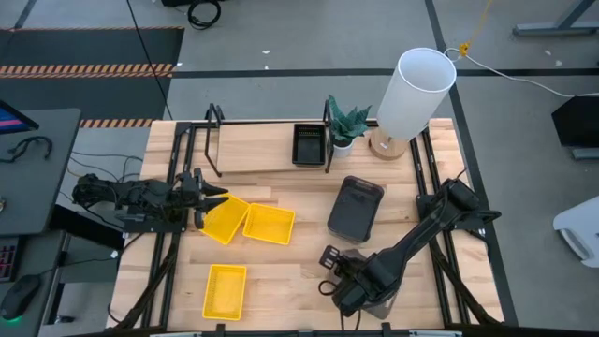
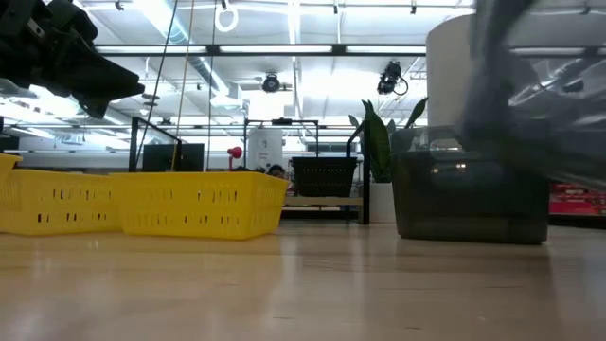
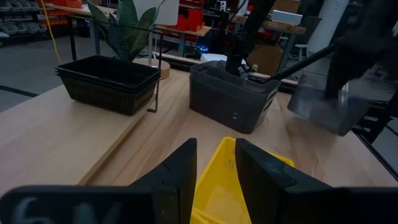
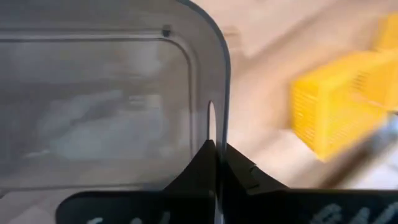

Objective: Stack baskets on shelf by color
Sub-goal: Stack the right transparent black bin on the left transparent black bin

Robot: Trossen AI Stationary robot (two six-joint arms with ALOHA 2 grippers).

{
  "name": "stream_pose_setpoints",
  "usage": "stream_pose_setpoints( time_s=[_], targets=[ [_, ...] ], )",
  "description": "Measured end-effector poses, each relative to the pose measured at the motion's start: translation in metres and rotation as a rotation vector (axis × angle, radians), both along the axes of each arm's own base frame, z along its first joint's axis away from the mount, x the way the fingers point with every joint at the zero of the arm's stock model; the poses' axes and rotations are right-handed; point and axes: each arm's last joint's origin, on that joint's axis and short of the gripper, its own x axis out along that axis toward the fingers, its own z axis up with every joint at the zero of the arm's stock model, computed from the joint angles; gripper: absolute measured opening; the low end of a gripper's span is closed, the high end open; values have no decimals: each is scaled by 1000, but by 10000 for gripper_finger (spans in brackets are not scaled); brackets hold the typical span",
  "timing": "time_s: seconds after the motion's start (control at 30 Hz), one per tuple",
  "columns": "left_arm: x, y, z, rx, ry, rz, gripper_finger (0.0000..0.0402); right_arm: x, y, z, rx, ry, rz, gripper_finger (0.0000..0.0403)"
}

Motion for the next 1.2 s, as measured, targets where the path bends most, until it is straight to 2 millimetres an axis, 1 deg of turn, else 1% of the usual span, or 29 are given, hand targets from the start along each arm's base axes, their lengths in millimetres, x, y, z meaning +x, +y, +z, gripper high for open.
stream_pose_setpoints(
  time_s=[0.2, 0.33, 0.47, 0.63, 0.8, 0.93, 1.07, 1.2],
  targets=[
    [0, 0, 0, 0, 0, 0, 117, -2, 5, 37, -58, -123, -62, 4],
    [0, 0, 0, 0, 0, 0, 117, -5, 7, 59, -89, -238, -140, 4],
    [0, 0, 0, 0, 0, 0, 117, -10, 3, 78, -135, -358, -256, 3],
    [0, 0, 0, 0, 0, 0, 117, -18, -9, 99, -158, -510, -464, 3],
    [0, 0, 0, 0, 1, 0, 117, -25, -18, 118, -61, -669, -604, 3],
    [0, 0, 0, 1, 1, 0, 117, -32, -31, 134, 49, -739, -730, 3],
    [0, 0, 0, 0, 1, 0, 117, -41, -44, 150, 153, -775, -825, 3],
    [0, 0, 0, 0, 0, 0, 117, -48, -59, 164, 255, -757, -909, 3]
  ],
)
